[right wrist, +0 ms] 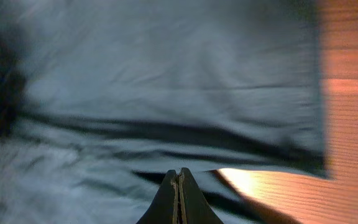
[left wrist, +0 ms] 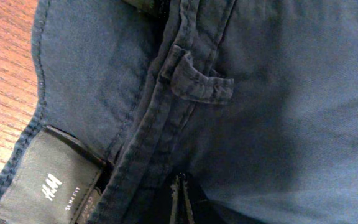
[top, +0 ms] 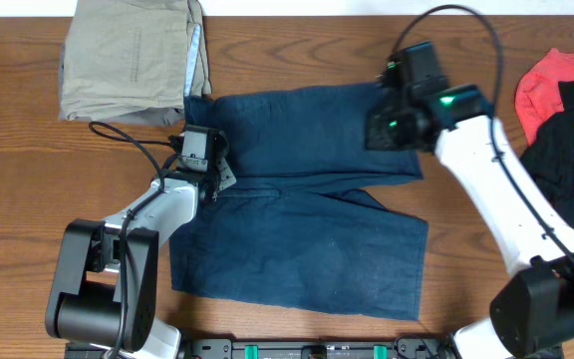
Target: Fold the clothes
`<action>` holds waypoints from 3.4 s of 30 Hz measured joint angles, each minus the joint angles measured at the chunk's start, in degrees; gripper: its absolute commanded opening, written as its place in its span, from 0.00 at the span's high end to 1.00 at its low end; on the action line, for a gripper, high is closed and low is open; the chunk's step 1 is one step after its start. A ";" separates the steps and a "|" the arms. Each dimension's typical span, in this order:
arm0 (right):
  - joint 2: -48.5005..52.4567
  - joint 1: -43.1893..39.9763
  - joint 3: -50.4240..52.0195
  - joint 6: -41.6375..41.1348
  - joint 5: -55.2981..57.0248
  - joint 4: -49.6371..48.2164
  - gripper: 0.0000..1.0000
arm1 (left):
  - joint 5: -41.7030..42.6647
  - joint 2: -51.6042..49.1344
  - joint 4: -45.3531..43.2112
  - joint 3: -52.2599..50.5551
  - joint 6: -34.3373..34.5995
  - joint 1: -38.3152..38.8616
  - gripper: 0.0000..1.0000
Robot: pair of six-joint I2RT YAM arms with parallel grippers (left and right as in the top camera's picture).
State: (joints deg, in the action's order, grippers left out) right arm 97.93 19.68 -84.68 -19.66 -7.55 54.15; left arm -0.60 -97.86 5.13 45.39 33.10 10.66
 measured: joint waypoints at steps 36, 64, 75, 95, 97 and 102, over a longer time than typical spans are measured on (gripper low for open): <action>21.44 -8.55 2.25 1.05 11.41 8.55 0.99 | 0.00 0.00 0.02 0.00 -0.02 0.00 0.94; 2.95 -1.18 3.02 4.07 -1.97 -3.54 0.99 | -0.02 0.00 -0.02 0.00 0.00 0.00 0.94; 20.74 2.75 3.17 4.87 -3.37 -5.84 0.99 | -0.02 0.00 -0.02 0.00 0.00 0.00 0.94; 24.24 -2.36 0.74 -2.01 12.41 11.87 0.99 | 0.46 0.00 0.46 0.00 0.00 0.07 0.94; 24.50 -3.78 0.92 -3.39 15.02 13.51 0.99 | 0.61 0.17 0.94 0.00 0.00 0.07 0.94; 25.14 -5.95 1.51 -4.92 19.23 15.50 0.99 | 0.87 2.34 6.03 -0.15 0.00 0.28 0.94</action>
State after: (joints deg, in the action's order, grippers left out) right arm 123.07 13.74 -83.18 -24.58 11.68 69.65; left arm 0.27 -95.53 11.16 45.23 33.10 10.94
